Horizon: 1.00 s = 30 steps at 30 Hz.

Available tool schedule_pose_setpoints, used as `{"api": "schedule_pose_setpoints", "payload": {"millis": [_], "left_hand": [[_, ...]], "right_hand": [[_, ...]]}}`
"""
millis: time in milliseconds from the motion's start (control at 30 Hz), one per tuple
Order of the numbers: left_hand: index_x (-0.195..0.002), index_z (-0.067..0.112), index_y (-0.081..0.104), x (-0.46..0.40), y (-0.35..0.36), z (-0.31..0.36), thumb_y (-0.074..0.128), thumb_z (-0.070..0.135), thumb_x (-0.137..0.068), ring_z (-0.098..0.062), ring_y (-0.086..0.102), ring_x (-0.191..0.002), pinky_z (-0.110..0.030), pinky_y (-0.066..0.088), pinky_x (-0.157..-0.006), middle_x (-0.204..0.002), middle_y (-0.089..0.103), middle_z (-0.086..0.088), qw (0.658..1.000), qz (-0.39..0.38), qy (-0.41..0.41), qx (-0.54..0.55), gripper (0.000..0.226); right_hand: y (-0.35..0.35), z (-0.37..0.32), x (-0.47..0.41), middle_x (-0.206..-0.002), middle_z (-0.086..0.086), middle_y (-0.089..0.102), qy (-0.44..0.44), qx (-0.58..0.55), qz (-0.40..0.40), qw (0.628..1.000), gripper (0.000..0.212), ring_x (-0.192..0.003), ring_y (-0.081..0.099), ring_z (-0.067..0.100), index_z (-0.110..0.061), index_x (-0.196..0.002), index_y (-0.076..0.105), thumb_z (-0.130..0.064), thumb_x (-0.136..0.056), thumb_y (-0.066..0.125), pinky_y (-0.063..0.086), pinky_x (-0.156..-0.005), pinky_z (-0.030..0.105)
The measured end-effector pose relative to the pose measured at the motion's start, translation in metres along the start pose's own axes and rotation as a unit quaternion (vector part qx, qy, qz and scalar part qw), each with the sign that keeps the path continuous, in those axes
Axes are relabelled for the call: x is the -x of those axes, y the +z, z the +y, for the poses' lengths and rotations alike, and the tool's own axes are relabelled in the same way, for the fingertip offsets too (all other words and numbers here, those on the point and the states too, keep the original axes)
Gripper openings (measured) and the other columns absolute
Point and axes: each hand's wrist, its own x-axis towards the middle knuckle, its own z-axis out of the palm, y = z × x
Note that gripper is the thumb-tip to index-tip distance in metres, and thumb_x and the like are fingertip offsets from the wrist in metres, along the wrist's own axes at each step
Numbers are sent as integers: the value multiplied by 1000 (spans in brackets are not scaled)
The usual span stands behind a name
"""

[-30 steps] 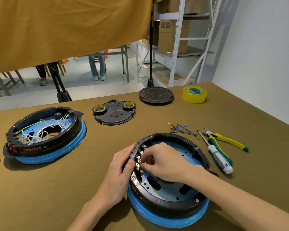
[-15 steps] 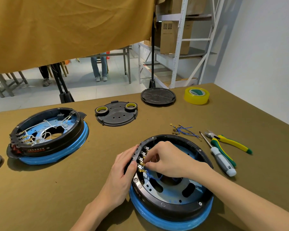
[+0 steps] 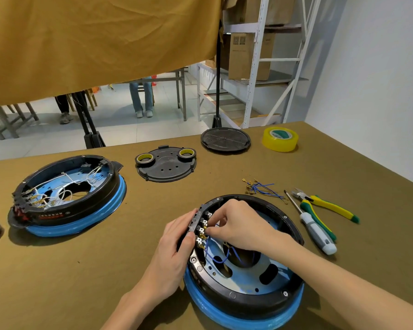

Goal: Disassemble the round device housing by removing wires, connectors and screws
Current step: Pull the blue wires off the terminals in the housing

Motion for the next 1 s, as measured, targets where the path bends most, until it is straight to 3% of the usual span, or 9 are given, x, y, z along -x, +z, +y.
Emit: {"api": "schedule_pose_setpoints", "payload": {"millis": [200,333,433,533,600,833,1000], "left_hand": [[-149,44,40,0,0,3,35,66,-96,7,34,-142,-18,29,-109,-141,47,39,1000,-1,-3,3,57],[-148,46,40,0,0,2,35,65,-96,9,34,-141,-17,29,-108,-141,47,40,1000,-1,-6,7,56],[-147,46,41,-1,0,1,36,64,-97,7,34,-142,-19,30,-108,-142,47,39,1000,2,-4,7,54],[-145,50,43,0,1,1,36,61,-99,4,36,-142,-21,31,-108,-142,49,37,1000,3,2,9,48],[-145,52,43,0,1,1,36,61,-99,4,36,-142,-22,31,-108,-142,49,36,1000,2,4,8,47],[-147,51,42,0,0,1,36,62,-100,3,35,-144,-23,30,-109,-144,48,35,1000,0,6,1,48],[-145,53,43,0,0,2,36,61,-101,0,35,-144,-24,31,-109,-145,49,34,1000,1,9,2,46]], "right_hand": [[6,-2,-4,-48,-8,54,-17,27,22,999,12,-47,46,9,-26,-70,77,-30,-82,76,42,-55,26],[12,-1,-3,-50,3,55,-43,29,38,998,18,-47,39,15,-24,-62,70,-23,-80,69,46,-55,31],[10,-1,-3,-44,-7,48,-49,49,50,996,29,-48,45,13,-33,-54,62,-26,-82,70,53,-65,33],[11,-2,-1,-46,-12,45,-64,80,52,993,23,-49,45,7,-27,-62,67,-28,-84,69,40,-56,29],[10,1,-1,-47,-9,44,-78,72,44,993,31,-48,43,8,-26,-57,58,-25,-86,69,32,-52,26],[11,4,-1,-48,-7,43,-97,86,53,990,40,-50,43,13,-27,-53,46,-25,-87,67,30,-50,25],[13,3,-2,-49,-13,49,-58,87,59,993,27,-55,51,3,-32,-59,57,-31,-84,67,30,-50,22]]}}
